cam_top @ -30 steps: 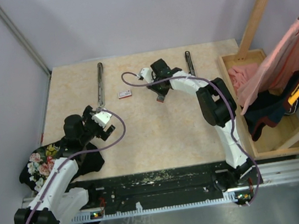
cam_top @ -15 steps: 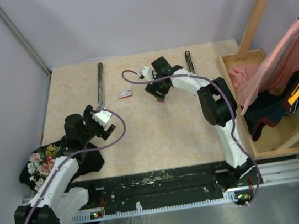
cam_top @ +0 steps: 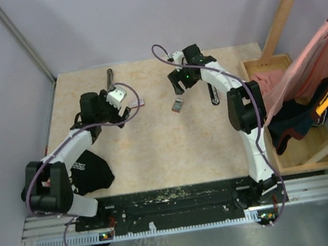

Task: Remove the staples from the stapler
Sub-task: Place the staple in the staple box, then adjust the staple box at the center of the board, then move the shell to the center of the board.

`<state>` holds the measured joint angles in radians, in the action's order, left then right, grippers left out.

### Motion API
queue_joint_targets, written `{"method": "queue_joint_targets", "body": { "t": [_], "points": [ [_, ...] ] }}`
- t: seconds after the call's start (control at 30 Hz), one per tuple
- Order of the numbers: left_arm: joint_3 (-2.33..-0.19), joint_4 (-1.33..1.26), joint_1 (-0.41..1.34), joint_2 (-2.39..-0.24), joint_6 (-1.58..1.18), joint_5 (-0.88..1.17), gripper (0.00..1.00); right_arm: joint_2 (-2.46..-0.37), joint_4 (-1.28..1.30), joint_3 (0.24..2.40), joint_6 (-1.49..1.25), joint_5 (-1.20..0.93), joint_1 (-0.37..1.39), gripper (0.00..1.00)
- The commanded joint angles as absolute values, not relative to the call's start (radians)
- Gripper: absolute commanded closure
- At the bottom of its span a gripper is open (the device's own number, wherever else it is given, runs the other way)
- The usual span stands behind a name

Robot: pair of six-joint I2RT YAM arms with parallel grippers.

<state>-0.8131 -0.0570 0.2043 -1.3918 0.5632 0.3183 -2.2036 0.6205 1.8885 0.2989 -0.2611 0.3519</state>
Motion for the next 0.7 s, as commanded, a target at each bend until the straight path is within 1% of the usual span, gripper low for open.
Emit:
{"method": "queue_joint_targets", "body": {
  "t": [0.0,0.17,0.3,0.5,0.67],
  "points": [
    [-0.988,-0.078,0.195,-1.56,0.452,0.309,0.01,-2.271,0.625,1.998,0.14,-0.346,0.341,0.19],
    [-1.222,-0.043,0.195,-1.798,0.356,0.341,0.01,-2.322,0.596,2.005,0.081,-0.352,0.341,0.19],
    [-1.368,0.008,0.191,-1.939,0.28,0.342,0.0,-2.326,0.572,1.975,0.066,-0.368,0.339,0.19],
    [-1.48,0.032,0.177,-2.065,0.187,0.322,0.0,-2.288,0.493,1.872,0.021,-0.36,0.339,0.19],
    [-1.54,0.064,0.176,-2.132,0.155,0.325,0.03,-2.257,0.425,1.795,0.004,-0.345,0.339,0.2]
  ]
}}
